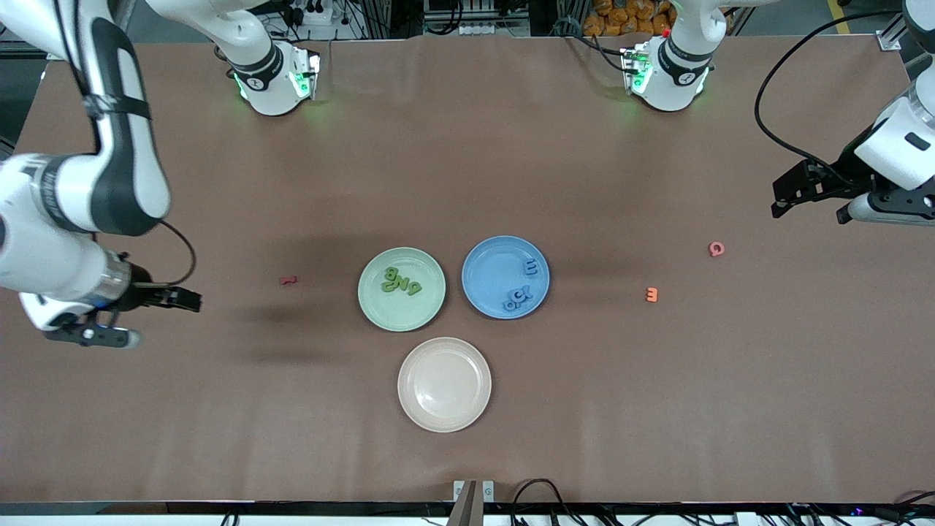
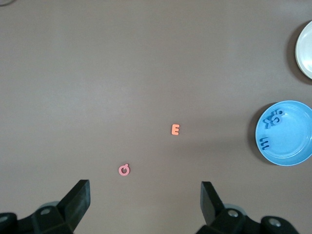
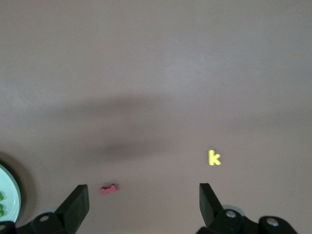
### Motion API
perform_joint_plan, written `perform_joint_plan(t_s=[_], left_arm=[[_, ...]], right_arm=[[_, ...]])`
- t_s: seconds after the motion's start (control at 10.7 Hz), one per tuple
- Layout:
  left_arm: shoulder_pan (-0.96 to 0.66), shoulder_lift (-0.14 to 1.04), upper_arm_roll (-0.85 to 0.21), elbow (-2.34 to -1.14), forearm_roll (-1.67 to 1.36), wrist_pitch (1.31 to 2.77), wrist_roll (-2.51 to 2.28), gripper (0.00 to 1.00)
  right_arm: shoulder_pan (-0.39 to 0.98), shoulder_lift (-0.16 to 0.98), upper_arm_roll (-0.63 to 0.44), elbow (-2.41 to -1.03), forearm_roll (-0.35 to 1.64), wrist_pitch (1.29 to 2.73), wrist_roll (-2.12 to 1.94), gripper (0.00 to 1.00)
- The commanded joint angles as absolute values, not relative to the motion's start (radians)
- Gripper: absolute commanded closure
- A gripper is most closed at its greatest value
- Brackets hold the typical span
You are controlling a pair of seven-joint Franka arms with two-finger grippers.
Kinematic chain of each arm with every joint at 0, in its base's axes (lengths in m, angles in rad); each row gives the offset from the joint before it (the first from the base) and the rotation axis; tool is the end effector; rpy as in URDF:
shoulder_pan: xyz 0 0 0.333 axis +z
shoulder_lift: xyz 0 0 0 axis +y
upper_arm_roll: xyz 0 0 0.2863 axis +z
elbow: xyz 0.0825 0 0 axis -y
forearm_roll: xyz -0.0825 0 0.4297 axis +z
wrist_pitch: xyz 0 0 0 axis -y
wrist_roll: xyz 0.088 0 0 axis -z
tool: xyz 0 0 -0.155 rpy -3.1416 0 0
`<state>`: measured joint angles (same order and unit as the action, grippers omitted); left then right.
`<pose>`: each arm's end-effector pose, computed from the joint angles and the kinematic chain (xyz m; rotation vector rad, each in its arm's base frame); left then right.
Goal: Sort letters by color into matching plates
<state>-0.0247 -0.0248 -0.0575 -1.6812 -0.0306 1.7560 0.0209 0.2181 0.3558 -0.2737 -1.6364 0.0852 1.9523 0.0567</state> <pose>0.6111 -0.0548 0.5213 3.1021 -0.1537 0.1533 0.6848 -0.0184 0.3216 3.1188 -0.2030 -0.0406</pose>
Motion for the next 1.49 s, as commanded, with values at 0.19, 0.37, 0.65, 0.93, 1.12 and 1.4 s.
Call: perform_joint_plan(t_s=[0.19,0.37,0.65,0.93,1.12,1.4], left_arm=[[-0.017,-0.035,-0.060,-1.698,-0.015,1.770,0.044,0.00],[-0.017,-0.035,-0.060,-1.697,-0.015,1.769,0.046,0.00],[-0.017,-0.034,-0.060,-1.697,-0.015,1.772,0.048,0.00],[-0.017,-0.034,-0.060,-1.695,-0.015,1.772,0.048,0.00],[-0.015,-0.034,-0.060,-1.695,-0.015,1.772,0.066,0.00],[-0.015,-0.034,-0.060,-1.695,-0.017,1.772,0.071,0.00]], right_arm=[[0.149,0.161,-0.252,-1.646,0.005,1.826,0.071,0.00],[0.149,0.120,-0.250,-1.608,-0.024,1.726,0.072,0.00],[0.149,0.109,-0.247,-1.499,-0.026,1.576,0.072,0.00],[0.152,0.049,-0.239,-1.471,-0.023,1.514,0.081,0.00],[0.160,0.025,-0.217,-1.477,-0.023,1.483,0.142,0.00],[0.160,-0.021,-0.195,-1.517,-0.026,1.465,0.163,0.00]])
